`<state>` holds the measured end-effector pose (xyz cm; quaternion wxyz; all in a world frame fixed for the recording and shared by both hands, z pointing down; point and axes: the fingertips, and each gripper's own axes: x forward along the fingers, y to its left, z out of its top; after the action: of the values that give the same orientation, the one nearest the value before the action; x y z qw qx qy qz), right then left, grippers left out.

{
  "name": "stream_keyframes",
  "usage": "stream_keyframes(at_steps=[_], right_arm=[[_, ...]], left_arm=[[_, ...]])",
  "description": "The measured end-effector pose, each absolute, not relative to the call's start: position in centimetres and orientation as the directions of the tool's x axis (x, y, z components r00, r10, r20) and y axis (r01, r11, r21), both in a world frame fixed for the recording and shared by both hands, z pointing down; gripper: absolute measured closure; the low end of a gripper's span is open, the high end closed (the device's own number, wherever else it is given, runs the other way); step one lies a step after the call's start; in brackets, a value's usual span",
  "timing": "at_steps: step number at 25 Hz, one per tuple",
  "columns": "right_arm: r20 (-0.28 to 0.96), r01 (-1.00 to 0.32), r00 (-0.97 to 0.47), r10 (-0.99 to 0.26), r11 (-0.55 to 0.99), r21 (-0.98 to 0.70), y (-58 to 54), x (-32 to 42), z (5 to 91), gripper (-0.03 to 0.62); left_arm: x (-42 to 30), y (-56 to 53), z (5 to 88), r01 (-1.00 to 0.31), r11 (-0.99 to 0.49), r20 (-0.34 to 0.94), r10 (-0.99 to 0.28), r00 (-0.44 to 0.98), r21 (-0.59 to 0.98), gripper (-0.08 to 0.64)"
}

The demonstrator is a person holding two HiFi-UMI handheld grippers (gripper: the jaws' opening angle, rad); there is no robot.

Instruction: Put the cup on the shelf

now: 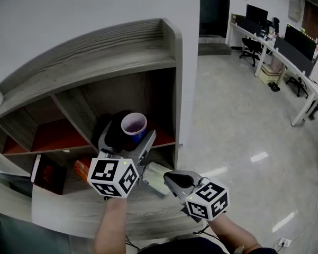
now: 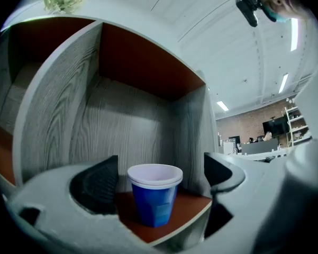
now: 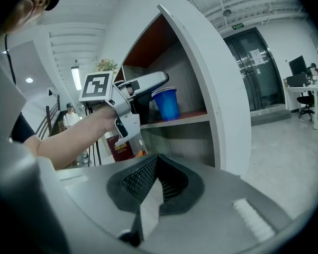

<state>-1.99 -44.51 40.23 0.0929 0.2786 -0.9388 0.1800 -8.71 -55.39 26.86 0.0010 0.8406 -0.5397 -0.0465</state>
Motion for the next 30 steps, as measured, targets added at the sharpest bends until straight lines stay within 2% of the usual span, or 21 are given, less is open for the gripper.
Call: stream_keyframes(at_steps=[7, 14, 20, 24, 30], right_arm=[[0.282, -0.578, -0.812, -0.510, 0.769, -0.272, -43.0, -2.4, 40.3, 0.595], [0.291, -0.593, -0.801, -0.523, 0.760, -0.266, -41.0, -3.5, 40.8, 0.595], [0.284, -0.605, -0.793, -0.539, 0.753, -0.260, -39.6, -4.3, 40.4, 0.595], [0.269, -0.615, -0.787, -0.555, 0.743, -0.265, -38.9, -4.9, 40.2, 0.595], [0.267, -0.618, -0.785, -0.559, 0.742, -0.262, -37.5, -5.9, 40.2, 0.595]], left_arm=[[-9.0, -51.9, 28.4, -0.899, -0.434, -0.058, -0.900, 0.431, 0.063, 0.070], [-9.6, -47.8, 27.7, -0.865, -0.497, -0.114, -0.866, 0.487, 0.074, 0.221], [-9.7, -44.7, 28.4, -0.822, -0.558, -0.091, -0.830, 0.551, 0.111, 0.339], [-9.9, -42.3, 29.0, -0.795, -0.597, -0.062, -0.802, 0.594, 0.110, 0.378], [-11.1, -40.0, 31.6, -0.809, -0.579, -0.009, -0.814, 0.581, 0.103, 0.436]])
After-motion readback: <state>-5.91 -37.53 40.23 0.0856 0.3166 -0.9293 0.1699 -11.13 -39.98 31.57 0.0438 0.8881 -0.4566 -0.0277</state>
